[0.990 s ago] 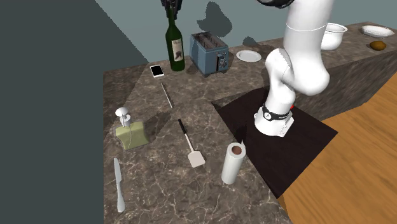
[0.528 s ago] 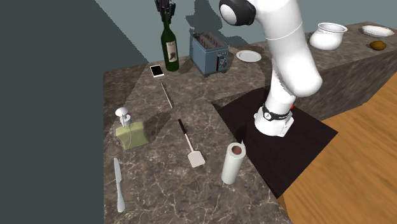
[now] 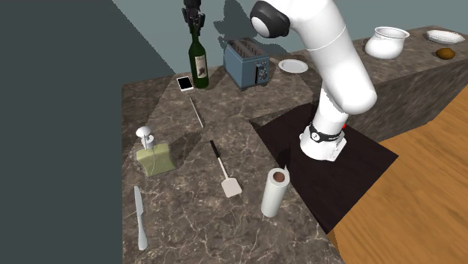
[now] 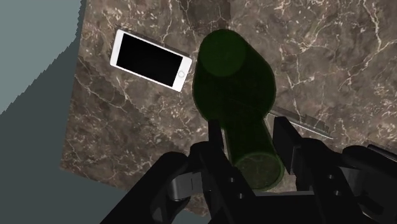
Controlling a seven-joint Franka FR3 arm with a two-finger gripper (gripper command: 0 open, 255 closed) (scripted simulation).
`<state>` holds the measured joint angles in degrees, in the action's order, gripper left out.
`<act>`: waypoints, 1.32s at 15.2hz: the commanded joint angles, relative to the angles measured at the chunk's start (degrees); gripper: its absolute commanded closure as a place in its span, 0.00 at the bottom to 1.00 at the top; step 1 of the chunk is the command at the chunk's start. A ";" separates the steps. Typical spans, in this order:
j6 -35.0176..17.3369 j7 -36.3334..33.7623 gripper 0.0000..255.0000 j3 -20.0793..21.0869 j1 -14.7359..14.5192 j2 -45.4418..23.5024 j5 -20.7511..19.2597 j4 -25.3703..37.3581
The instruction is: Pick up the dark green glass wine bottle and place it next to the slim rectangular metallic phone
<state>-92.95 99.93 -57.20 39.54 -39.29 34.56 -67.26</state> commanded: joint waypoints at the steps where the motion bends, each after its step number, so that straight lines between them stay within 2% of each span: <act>1: -1.61 0.40 1.00 -0.03 -0.69 -0.03 0.10 -1.85; 6: -5.26 1.29 1.00 0.05 -2.13 -0.29 0.49 -5.98; 14: -5.26 1.29 1.00 0.05 -2.13 -0.29 0.49 -5.98; 15: -5.26 1.29 0.00 0.05 -2.13 -0.29 0.48 -5.98; 20: -5.27 1.29 0.00 0.05 -2.14 -0.28 0.48 -5.99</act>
<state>-98.21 101.21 -57.15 37.40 -39.57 35.04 -73.25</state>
